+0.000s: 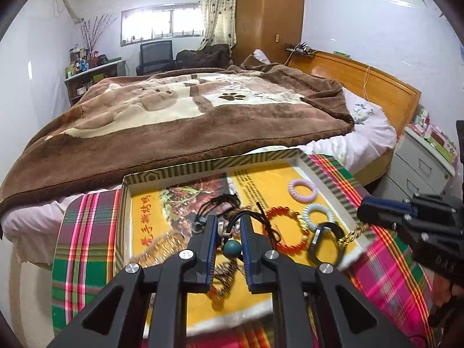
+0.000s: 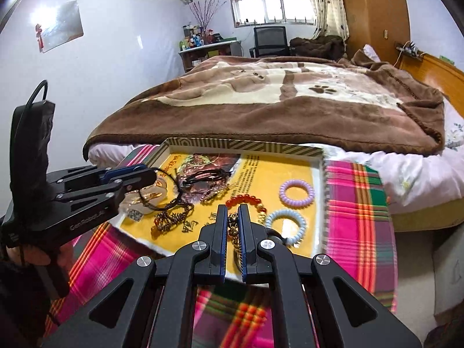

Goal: Organize jewelry
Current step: 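Carry the gold chain and pendant necklace into the yellow box and open both tools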

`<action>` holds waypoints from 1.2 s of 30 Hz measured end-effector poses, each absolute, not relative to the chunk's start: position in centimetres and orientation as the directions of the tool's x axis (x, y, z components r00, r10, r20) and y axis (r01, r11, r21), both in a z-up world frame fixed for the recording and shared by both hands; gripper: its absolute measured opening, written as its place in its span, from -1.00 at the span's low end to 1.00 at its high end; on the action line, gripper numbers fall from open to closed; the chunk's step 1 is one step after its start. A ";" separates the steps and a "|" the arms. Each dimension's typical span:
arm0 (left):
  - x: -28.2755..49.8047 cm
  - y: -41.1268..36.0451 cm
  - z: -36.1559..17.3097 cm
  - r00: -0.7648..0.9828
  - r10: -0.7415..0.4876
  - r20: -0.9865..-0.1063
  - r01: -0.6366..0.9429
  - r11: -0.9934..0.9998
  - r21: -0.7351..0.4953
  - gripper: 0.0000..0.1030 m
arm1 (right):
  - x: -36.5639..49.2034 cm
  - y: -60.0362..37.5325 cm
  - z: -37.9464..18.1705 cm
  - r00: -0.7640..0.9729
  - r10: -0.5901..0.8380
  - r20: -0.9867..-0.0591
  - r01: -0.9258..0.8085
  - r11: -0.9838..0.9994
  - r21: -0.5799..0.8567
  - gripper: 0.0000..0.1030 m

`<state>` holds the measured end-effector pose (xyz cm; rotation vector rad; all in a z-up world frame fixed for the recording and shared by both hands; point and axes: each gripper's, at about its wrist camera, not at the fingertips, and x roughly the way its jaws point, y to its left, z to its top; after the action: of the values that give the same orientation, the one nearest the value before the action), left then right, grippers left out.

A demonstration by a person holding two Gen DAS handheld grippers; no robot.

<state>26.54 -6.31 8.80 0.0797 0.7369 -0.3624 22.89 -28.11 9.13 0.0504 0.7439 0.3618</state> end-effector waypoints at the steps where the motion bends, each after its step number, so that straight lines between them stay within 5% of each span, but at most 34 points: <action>1: 27.0 -6.3 8.6 0.681 -0.296 -0.670 0.352 0.934 -0.056 -0.69 | 23.3 -27.8 8.9 0.672 0.342 -0.657 -0.308 0.936 0.173 -0.88; 31: 32.5 -8.3 2.8 0.560 -0.286 -0.777 0.350 0.932 -0.091 -0.67 | 26.1 -23.3 2.4 0.520 0.391 -0.760 -0.381 0.902 0.204 -0.87; 34: 32.6 -8.2 2.8 0.559 -0.273 -0.783 0.339 0.937 -0.085 -0.55 | 26.0 -23.4 2.4 0.525 0.381 -0.761 -0.376 0.906 0.194 -0.82; 36: 32.6 -8.1 2.8 0.560 -0.279 -0.781 0.339 0.936 -0.091 -0.25 | 26.0 -23.6 2.6 0.535 0.375 -0.757 -0.370 0.909 0.190 -0.66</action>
<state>32.59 -8.09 2.80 0.0719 0.9067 -0.3644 25.96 -23.61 2.57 0.0063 0.9034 0.4441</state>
